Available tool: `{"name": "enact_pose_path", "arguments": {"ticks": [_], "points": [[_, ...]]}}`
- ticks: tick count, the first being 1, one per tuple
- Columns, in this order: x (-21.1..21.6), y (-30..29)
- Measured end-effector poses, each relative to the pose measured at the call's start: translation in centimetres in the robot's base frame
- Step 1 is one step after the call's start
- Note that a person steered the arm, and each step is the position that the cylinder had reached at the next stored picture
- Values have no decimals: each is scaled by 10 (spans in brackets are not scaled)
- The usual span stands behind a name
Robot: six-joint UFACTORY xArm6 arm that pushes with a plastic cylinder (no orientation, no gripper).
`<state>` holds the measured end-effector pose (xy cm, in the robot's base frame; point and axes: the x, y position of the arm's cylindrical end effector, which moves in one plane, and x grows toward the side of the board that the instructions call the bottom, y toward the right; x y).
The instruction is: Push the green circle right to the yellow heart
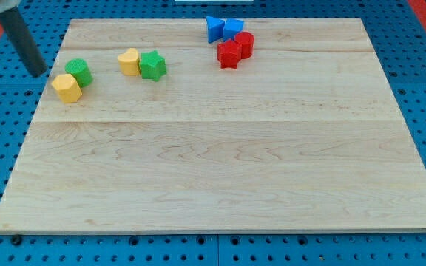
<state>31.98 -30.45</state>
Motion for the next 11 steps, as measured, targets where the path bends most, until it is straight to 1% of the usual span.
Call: {"name": "enact_pose_path", "arguments": {"ticks": [2,3,4,5,8,11], "points": [[2,33],[22,35],[28,39],[24,56],[22,141],[-4,218]]}}
